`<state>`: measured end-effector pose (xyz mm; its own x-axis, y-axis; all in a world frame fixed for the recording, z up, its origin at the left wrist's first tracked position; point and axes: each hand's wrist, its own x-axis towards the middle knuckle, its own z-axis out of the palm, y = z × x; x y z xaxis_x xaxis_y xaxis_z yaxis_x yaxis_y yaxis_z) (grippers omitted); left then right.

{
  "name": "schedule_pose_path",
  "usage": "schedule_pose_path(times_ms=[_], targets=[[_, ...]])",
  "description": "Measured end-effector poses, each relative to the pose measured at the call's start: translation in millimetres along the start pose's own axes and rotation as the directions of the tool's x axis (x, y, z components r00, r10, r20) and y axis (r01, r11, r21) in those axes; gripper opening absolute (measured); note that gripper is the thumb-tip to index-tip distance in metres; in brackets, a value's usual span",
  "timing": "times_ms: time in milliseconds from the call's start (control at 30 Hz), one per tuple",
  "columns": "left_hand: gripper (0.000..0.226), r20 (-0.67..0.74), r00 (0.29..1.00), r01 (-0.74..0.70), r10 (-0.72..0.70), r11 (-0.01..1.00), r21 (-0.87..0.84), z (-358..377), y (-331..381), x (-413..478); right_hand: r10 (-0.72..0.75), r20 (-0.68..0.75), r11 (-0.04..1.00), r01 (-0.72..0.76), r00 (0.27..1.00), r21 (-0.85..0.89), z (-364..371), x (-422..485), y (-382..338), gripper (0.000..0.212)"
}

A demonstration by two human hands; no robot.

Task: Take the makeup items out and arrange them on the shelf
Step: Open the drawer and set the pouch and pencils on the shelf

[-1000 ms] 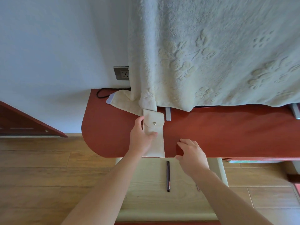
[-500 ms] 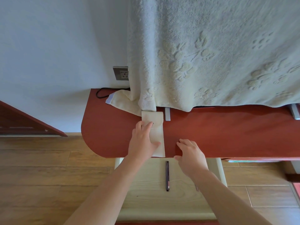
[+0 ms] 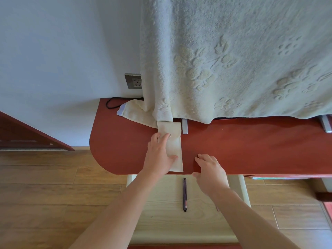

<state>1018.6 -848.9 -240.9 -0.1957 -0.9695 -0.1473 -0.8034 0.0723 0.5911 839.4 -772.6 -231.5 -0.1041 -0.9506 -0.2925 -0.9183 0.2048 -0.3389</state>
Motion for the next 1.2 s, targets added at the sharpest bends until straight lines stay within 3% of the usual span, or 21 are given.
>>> schedule_pose_path(times_ms=[400, 600, 833, 1000, 1100, 1200], targets=[[0.083, -0.033, 0.999, -0.004, 0.005, 1.000, 0.021, 1.7, -1.1, -9.1, -0.010, -0.014, 1.000, 0.009, 1.000, -0.006, 3.1, -1.6, 1.1, 0.055], [0.088, -0.078, 0.994, 0.083, -0.083, 0.997, -0.003, -4.1, -3.1, -29.8, -0.015, -0.021, 1.000, 0.015, 1.000, -0.008, 2.3, -2.1, 3.2, 0.054], [0.080, -0.113, 0.992, 0.063, -0.064, 0.998, -0.018, -13.0, 4.0, -60.4, -0.026, -0.041, 0.997, 0.029, 0.999, 0.066, 11.4, -9.8, 5.8, 0.055], [0.055, -0.207, 0.977, -0.066, 0.055, 0.997, -0.044, -3.4, 9.9, -91.9, -0.048, -0.174, 0.990, 0.070, 0.984, 0.125, 7.1, -34.1, 21.9, 0.046], [0.033, -0.163, 0.981, -0.121, 0.107, 0.990, -0.077, 11.1, 19.0, -112.0, -0.008, -0.220, 0.989, 0.040, 0.975, 0.143, 12.8, -56.6, 38.9, 0.035], [0.025, -0.069, 0.994, -0.094, 0.090, 0.994, -0.061, 31.5, 22.3, -123.0, 0.040, -0.197, 0.987, -0.008, 0.980, 0.160, 20.9, -70.8, 53.0, 0.033]])
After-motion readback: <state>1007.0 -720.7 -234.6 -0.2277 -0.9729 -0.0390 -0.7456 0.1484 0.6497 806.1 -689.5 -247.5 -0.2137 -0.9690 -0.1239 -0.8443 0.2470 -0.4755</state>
